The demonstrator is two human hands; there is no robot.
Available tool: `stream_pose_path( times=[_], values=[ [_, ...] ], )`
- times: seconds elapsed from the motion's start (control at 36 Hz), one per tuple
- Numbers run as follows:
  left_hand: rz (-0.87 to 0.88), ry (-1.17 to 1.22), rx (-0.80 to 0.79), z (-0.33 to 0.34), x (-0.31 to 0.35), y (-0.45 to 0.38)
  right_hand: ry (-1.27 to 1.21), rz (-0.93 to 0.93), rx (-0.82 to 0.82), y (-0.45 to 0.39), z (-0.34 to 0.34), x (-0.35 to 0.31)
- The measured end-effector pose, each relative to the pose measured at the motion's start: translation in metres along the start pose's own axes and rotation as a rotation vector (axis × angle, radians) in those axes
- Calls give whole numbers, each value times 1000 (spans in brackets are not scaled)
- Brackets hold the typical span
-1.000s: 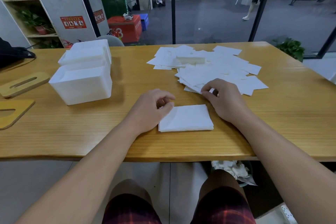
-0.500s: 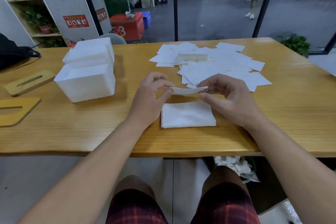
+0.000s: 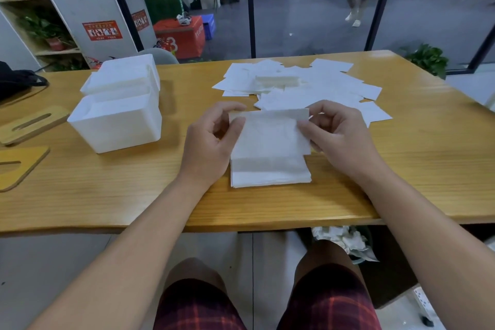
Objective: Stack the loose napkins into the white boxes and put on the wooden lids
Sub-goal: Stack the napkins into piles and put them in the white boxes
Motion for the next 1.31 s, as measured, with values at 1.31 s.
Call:
stream_pose_path(
  times=[1.31],
  values=[
    [-303, -189, -231, 23, -55, -42, 954, -169, -135, -87, 35, 53]
  ],
)
Point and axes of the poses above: each hand's wrist, its own y-axis away from the middle knuckle, its own z-axis out of the palm, x = y × z, the point moved 5 cm from there along -y, towards the middle knuckle, and after that the axes turned 3 degrees about -z, right-handed, at the moved point
